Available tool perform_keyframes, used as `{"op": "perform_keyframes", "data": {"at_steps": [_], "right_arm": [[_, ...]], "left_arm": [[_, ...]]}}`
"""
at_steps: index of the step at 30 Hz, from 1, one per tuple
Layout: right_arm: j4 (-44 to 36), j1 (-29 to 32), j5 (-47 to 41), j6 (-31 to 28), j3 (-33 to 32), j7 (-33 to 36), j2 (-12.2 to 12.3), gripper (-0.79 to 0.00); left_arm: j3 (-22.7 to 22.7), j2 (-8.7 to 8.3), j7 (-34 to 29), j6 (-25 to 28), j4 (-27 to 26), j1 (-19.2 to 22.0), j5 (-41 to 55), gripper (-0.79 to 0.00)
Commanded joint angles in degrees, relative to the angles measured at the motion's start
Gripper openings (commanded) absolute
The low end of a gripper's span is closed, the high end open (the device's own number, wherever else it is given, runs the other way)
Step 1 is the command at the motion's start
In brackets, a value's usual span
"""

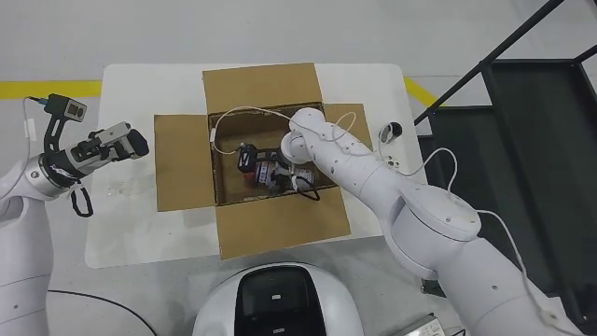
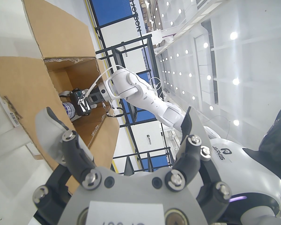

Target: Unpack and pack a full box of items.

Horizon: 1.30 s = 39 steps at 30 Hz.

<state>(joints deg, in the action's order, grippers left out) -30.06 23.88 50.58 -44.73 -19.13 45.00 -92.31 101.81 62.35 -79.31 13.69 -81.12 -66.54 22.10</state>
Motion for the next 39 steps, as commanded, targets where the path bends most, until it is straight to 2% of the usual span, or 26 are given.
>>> {"op": "perform_keyframes", "data": {"at_steps": [1, 6, 11, 18, 22, 30, 34, 39], "right_arm": [[0.82, -0.38, 0.62, -0.26, 0.19, -0.65, -0.47, -0.785], [2.63, -1.5, 2.08, -0.36, 0.19, -2.79, -1.2, -0.785], [4.03, -2.84, 3.02, -0.22, -0.75, -5.49, -0.88, -0.785], [3.77, -3.74, 4.11, -0.92, -2.81, -9.65, 1.07, -0.785], [1.6, -3.29, 4.51, -3.3, -4.42, -14.15, 2.81, -0.785], [-6.26, -0.11, 11.31, -8.29, -8.73, -31.05, 8.68, -0.785], [-13.14, 3.22, 16.84, -9.96, -12.62, -40.64, 12.93, -0.785], [-25.96, 10.24, 24.04, -9.03, -20.04, -47.2, 18.97, -0.785]], "left_arm": [[0.0, 0.0, 0.0, 0.0, 0.0, 0.0, 0.0, 0.0], [0.0, 0.0, 0.0, 0.0, 0.0, 0.0, 0.0, 0.0], [0.0, 0.0, 0.0, 0.0, 0.0, 0.0, 0.0, 0.0], [0.0, 0.0, 0.0, 0.0, 0.0, 0.0, 0.0, 0.0], [0.0, 0.0, 0.0, 0.0, 0.0, 0.0, 0.0, 0.0], [0.0, 0.0, 0.0, 0.0, 0.0, 0.0, 0.0, 0.0], [0.0, 0.0, 0.0, 0.0, 0.0, 0.0, 0.0, 0.0], [0.0, 0.0, 0.0, 0.0, 0.0, 0.0, 0.0, 0.0]]}}
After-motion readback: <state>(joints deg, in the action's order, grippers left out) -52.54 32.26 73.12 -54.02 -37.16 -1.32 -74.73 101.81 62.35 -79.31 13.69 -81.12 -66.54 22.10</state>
